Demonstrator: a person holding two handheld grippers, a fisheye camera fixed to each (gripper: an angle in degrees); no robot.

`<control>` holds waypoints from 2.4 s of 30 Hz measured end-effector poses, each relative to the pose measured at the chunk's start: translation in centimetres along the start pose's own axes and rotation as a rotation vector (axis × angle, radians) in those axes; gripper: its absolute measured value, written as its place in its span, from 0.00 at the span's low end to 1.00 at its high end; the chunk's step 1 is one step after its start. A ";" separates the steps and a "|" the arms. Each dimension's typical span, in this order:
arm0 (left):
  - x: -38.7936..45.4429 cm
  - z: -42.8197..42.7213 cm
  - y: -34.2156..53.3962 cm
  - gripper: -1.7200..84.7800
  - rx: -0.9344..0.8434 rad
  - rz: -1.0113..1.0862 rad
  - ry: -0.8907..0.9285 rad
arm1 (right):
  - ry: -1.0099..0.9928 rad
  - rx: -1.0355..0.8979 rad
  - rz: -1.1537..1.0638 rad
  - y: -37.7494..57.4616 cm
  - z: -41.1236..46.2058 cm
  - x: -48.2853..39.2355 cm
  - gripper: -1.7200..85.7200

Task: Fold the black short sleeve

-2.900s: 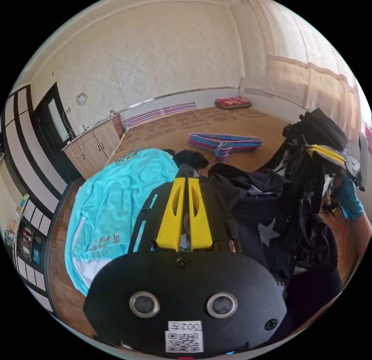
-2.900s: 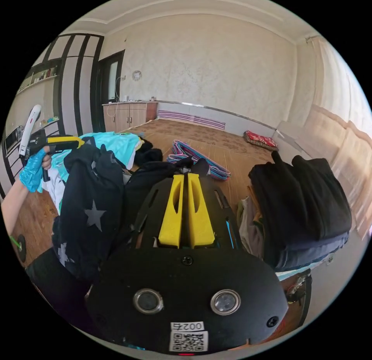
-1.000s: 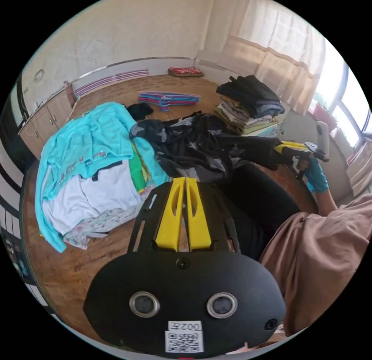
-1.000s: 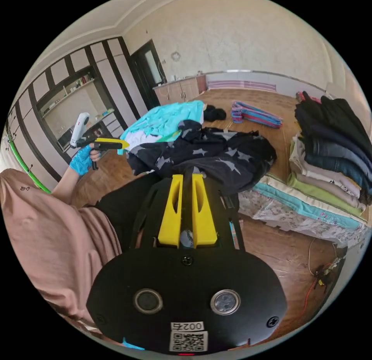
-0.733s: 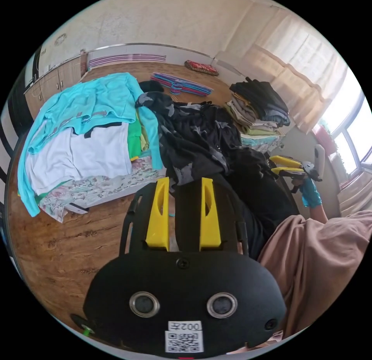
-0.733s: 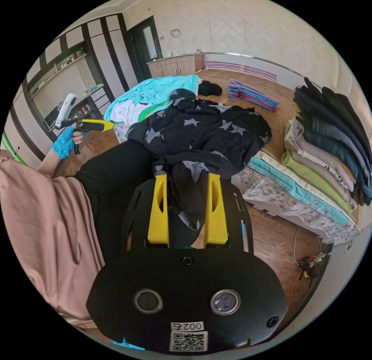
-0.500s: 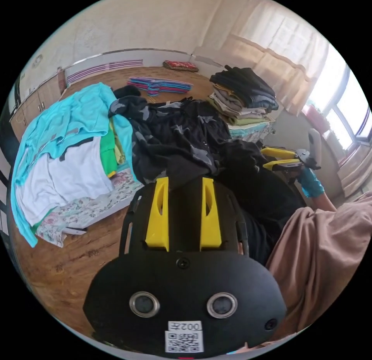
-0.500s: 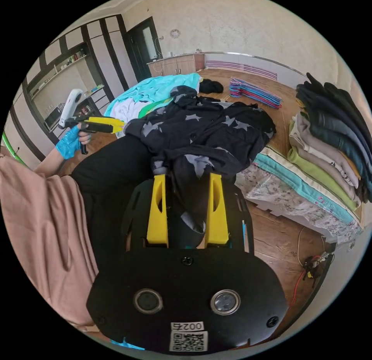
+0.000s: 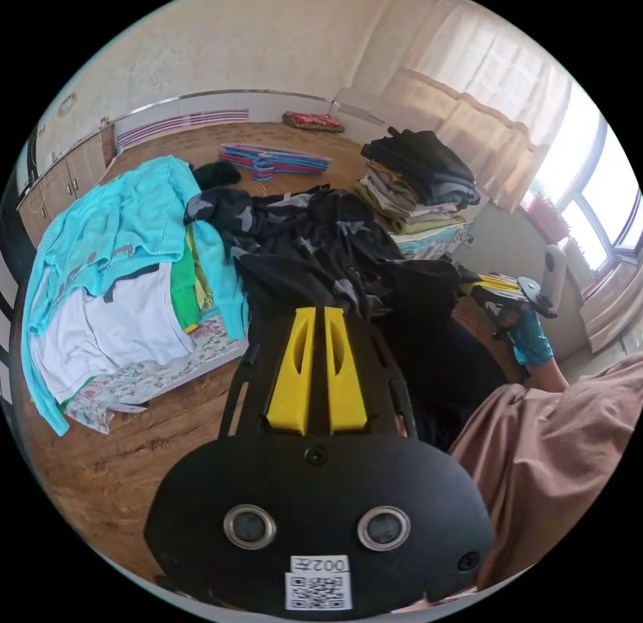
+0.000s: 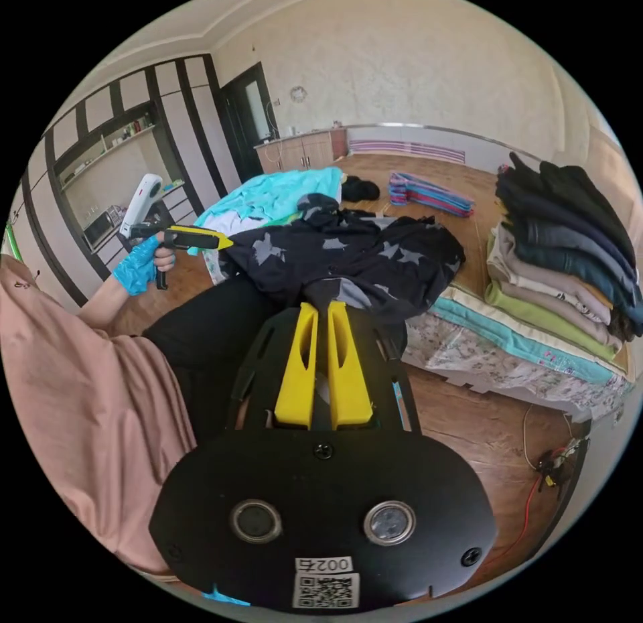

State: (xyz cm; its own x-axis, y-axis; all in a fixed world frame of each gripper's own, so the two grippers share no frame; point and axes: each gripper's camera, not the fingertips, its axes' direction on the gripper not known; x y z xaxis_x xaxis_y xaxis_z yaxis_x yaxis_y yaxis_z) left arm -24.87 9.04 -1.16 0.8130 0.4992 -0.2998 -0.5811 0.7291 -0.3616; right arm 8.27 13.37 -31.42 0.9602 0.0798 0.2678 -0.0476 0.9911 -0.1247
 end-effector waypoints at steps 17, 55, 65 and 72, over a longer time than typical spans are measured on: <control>0.3 0.0 2.5 0.07 -0.096 -0.063 -0.020 | 0.080 -0.325 -0.245 1.4 2.1 -4.0 0.05; 4.0 5.8 -2.7 0.02 -0.206 0.177 0.067 | -0.231 -0.370 -0.547 -13.6 25.9 -18.0 0.13; -0.3 4.7 1.3 0.12 -0.240 0.084 -0.102 | -0.146 -0.428 -0.625 -15.4 33.3 -20.2 0.11; 0.1 5.1 2.4 0.12 -0.221 0.058 -0.122 | -0.095 -0.273 -0.453 -18.4 33.7 -17.0 0.04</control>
State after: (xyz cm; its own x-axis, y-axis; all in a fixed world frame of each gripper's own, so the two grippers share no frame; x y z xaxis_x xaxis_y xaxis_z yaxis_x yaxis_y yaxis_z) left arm -25.98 13.25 2.43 0.7687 0.5997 -0.2223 -0.6105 0.5842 -0.5348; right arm -16.50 -2.64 -1.49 0.8383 -0.3272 0.4361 0.4509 0.8657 -0.2172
